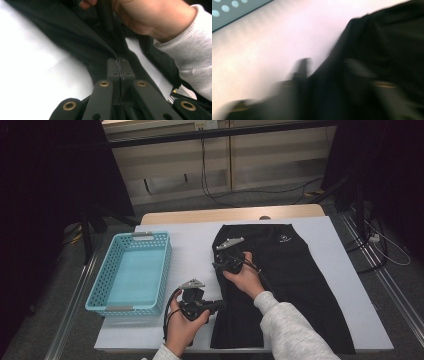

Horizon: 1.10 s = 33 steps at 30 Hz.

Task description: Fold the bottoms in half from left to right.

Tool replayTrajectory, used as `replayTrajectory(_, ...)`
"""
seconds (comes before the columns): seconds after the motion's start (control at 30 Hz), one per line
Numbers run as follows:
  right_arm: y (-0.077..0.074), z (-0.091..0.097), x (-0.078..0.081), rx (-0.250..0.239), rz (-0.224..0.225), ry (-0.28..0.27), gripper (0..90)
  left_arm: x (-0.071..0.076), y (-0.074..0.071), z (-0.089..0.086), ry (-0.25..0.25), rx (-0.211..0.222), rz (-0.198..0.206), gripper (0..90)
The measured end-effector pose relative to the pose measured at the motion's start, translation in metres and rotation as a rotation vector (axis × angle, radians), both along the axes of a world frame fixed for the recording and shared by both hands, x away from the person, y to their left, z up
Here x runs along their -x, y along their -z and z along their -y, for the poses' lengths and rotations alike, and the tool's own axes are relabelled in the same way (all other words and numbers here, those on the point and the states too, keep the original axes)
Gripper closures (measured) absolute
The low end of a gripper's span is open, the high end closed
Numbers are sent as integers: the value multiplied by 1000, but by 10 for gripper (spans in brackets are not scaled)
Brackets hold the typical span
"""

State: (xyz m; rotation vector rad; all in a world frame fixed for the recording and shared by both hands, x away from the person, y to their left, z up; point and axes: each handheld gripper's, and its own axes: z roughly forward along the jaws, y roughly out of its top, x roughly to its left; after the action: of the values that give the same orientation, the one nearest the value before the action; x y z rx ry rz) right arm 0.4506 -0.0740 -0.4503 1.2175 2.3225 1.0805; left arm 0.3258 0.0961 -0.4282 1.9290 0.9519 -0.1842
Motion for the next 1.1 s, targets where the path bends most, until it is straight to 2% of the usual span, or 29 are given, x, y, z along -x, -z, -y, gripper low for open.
replayTrajectory(0.07,-3,8,-1,-14,-20,-2,879,-2,-3,4,3,19,1,895)
replayTrajectory(0.23,-20,44,-2,-42,-14,41,894,-7,-13,23,49,61,13,895)
replayTrajectory(0.37,-40,85,4,-73,2,87,895,-12,-24,58,115,105,19,895)
replayTrajectory(0.47,-57,126,14,-76,27,149,895,-17,-31,96,186,137,13,895)
replayTrajectory(0.53,-68,158,23,-73,43,205,896,-18,-38,123,235,148,30,895)
replayTrajectory(0.6,-76,192,33,-73,68,292,888,-22,-41,145,252,168,38,881)
replayTrajectory(0.63,-78,209,37,-82,70,336,858,-22,-41,152,252,170,59,818)
replayTrajectory(0.67,-78,224,42,-64,81,394,830,-22,-41,156,262,148,77,812)
replayTrajectory(0.7,-77,238,47,-64,106,430,690,-23,-40,156,261,119,96,762)
replayTrajectory(0.73,-73,247,49,-97,80,443,450,-26,-37,154,254,90,86,645)
replayTrajectory(0.77,-68,253,50,-115,17,448,334,-31,-33,150,245,55,72,491)
replayTrajectory(0.8,-64,256,53,-70,5,442,401,-35,-28,143,209,31,75,378)
replayTrajectory(0.83,-58,255,59,-35,17,426,433,-39,-25,135,194,-6,94,340)
replayTrajectory(0.9,-48,253,67,-56,6,415,376,-46,-18,116,172,-36,85,315)
replayTrajectory(0.93,-43,251,72,-49,6,408,368,-48,-16,107,160,-59,90,308)
replayTrajectory(1.0,-33,249,83,-55,-7,399,358,-53,-12,89,130,-99,115,283)
replayTrajectory(1.03,-28,249,89,-37,-6,393,357,-55,-10,81,123,-129,131,272)
replayTrajectory(1.1,-21,249,103,-40,-8,389,363,-60,-7,66,98,-152,141,254)
